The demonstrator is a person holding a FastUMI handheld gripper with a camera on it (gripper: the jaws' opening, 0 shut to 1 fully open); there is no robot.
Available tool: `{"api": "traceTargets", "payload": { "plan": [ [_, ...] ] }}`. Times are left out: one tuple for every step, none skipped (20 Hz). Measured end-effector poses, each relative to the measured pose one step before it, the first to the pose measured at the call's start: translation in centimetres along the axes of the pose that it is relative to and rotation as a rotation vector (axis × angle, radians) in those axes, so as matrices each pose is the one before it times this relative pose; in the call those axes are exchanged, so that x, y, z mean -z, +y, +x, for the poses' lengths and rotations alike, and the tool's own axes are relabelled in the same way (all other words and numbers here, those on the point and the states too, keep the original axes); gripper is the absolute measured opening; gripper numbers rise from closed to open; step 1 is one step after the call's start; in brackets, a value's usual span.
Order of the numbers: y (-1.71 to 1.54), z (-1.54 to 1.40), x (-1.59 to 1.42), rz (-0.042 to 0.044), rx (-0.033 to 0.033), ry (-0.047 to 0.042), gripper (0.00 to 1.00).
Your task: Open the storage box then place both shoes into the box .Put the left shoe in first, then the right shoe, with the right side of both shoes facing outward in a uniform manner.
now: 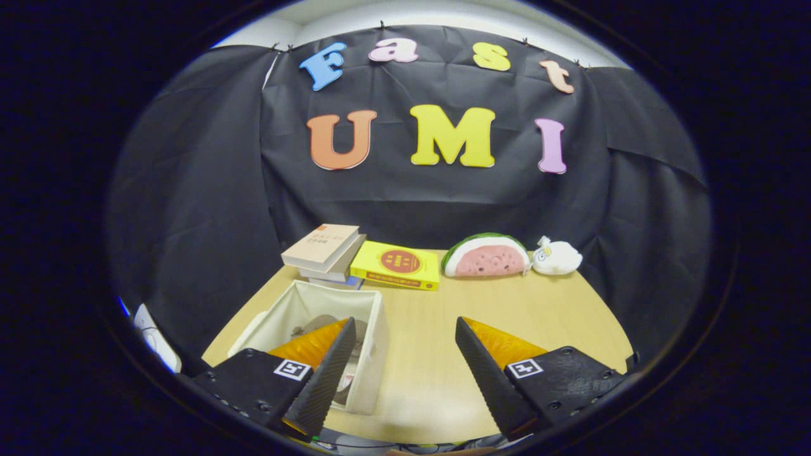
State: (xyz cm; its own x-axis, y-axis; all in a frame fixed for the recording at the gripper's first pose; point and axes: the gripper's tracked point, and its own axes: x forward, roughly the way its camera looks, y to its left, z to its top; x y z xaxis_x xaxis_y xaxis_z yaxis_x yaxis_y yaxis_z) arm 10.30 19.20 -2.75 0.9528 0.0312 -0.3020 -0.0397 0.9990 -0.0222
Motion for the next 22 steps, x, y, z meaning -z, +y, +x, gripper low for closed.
{"api": "traceTargets", "payload": {
  "plan": [
    [-0.656,-0.455,-0.148,-0.00027,0.01115,-0.0254,0.97],
    [-0.628,-0.401,-0.125,0.00543,0.0058,-0.02532,0.97],
    [-0.384,-0.508,-0.084,0.00782,-0.00777,-0.02264,0.97],
    [-0.139,-0.514,-0.153,0.00622,-0.02265,-0.02475,0.97],
    [-0.307,-0.545,-0.405,0.00587,-0.01668,-0.03074,0.96],
    [-1.01,-0.522,-0.627,0.00665,0.00398,-0.03783,0.96],
    [-1.153,-0.725,-0.708,0.00838,0.01969,-0.04356,0.96],
    [-0.959,-0.73,-0.8,0.00883,0.01446,-0.04687,0.96],
    [-0.629,-0.767,-0.738,0.01199,0.00024,-0.04396,0.96],
    [-0.543,-0.823,-0.689,0.01349,-0.0082,-0.04027,0.96],
    [-0.601,-0.904,-0.687,0.01892,-0.00593,-0.03314,0.96],
    [-0.96,-0.722,-0.703,0.01835,0.00969,-0.02809,0.96],
    [-1.196,-0.496,-0.583,0.01308,0.02377,-0.02002,0.96],
    [-1.219,-0.546,-0.156,0.00275,0.02734,-0.0035,0.96],
    [-0.804,-0.415,-0.018,-0.00478,0.01717,0.00607,0.96],
    [-0.348,0.104,0.249,-0.0098,0.00324,0.01083,0.96],
    [-0.162,-0.071,0.199,-0.01377,-0.00419,0.0135,0.96],
    [-0.15,0.147,0.312,-0.01644,-0.00204,0.00842,0.96],
    [-0.216,0.132,0.064,-0.01705,0.00392,0.00356,0.96],
    [-0.102,0.235,-0.004,-0.01564,0.00131,0.00116,0.96],
    [0.073,0.157,-0.04,-0.0144,-0.00282,-0.00078,0.96],
    [0.165,0.093,0.067,-0.0128,-0.00648,-0.00173,0.96]
  ]
}}
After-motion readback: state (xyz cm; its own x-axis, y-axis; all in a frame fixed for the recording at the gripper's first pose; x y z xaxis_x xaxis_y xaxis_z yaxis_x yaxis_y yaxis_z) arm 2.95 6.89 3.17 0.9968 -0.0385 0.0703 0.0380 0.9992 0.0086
